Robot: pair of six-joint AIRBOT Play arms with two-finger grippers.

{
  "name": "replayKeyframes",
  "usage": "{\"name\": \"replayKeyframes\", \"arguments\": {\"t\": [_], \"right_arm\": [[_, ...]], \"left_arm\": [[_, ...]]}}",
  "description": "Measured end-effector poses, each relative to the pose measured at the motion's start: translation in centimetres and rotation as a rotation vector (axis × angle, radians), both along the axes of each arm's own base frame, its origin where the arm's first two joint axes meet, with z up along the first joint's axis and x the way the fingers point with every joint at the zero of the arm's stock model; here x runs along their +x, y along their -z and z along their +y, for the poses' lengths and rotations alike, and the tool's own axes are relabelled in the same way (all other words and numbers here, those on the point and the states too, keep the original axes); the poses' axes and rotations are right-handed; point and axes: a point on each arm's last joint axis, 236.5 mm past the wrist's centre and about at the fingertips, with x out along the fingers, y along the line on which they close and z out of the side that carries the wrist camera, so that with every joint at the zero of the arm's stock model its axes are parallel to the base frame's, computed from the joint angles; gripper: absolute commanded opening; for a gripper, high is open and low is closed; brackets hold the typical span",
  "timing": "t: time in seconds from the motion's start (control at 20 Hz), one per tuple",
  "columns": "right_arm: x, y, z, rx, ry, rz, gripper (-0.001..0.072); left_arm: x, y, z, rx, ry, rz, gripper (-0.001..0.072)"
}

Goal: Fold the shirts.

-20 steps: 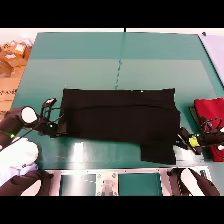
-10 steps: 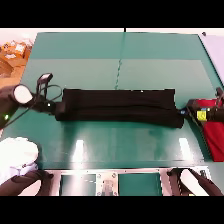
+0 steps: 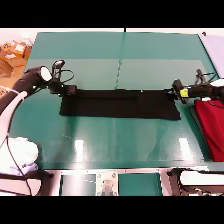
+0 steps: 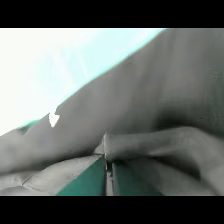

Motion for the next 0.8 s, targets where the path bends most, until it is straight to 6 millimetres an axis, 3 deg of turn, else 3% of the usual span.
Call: {"name": "replayKeyframes", "arguments": {"t": [0.1, 0.2, 0.3, 0.4, 0.6, 0.7, 0.8], "right_arm": [[1.5, 0.8, -0.9, -0.006, 0.002, -0.005, 0.0352], [2.1, 0.5, -2.9, -0.03, -0.01, -0.015, 0.0495], [1.4, 0.0, -5.3, -0.057, -0.051, -0.009, 0.052], [-0.1, 0.1, -7.6, -0.076, -0.095, 0.01, 0.0608], [-3.5, 2.2, -9.9, -0.057, -0.192, 0.057, 0.0612], [-4.3, 3.5, -9.4, -0.012, -0.238, 0.065, 0.0612], [-4.3, 4.4, -7.7, 0.081, -0.278, 0.052, 0.0612]], "left_arm": [[1.7, -0.5, 0.0, -0.004, -0.019, -0.03, 0.0658], [3.0, -1.8, 0.8, -0.002, -0.04, -0.05, 0.0658], [3.7, -3.1, 2.2, 0.008, -0.061, -0.047, 0.0658], [3.7, -4.1, 3.7, 0.007, -0.087, -0.019, 0.0658], [2.8, -4.9, 5.2, -0.028, -0.13, 0.047, 0.0658], [2.4, -5.1, 5.2, -0.049, -0.137, 0.069, 0.0658], [2.2, -5.3, 5.0, -0.072, -0.142, 0.082, 0.0658]]}}
